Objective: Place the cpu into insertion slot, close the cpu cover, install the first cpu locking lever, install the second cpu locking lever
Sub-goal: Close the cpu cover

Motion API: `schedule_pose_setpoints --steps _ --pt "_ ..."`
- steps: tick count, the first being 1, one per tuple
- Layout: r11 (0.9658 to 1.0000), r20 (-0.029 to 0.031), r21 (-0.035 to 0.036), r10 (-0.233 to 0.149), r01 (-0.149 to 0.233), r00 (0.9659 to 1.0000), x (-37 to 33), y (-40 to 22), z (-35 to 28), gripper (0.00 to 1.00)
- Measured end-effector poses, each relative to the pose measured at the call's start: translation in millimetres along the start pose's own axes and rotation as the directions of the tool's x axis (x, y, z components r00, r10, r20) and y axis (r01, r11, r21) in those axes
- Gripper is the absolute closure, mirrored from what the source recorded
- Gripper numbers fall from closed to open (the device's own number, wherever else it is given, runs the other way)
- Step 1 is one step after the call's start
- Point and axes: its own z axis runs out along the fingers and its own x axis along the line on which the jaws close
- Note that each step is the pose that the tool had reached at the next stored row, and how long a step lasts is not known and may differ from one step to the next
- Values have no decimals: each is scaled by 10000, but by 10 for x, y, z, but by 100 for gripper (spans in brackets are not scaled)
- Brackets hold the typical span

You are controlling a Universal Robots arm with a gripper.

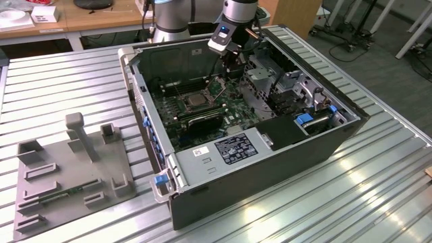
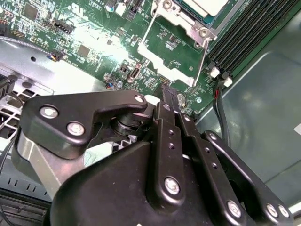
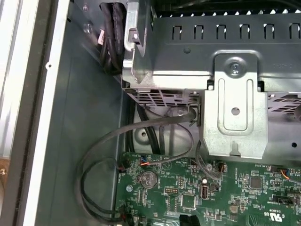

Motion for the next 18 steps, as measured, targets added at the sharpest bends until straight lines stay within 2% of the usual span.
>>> schedule_pose_setpoints --steps 18 --pt "10000 -6 -1 -2 2 10000 -2 23 36 89"
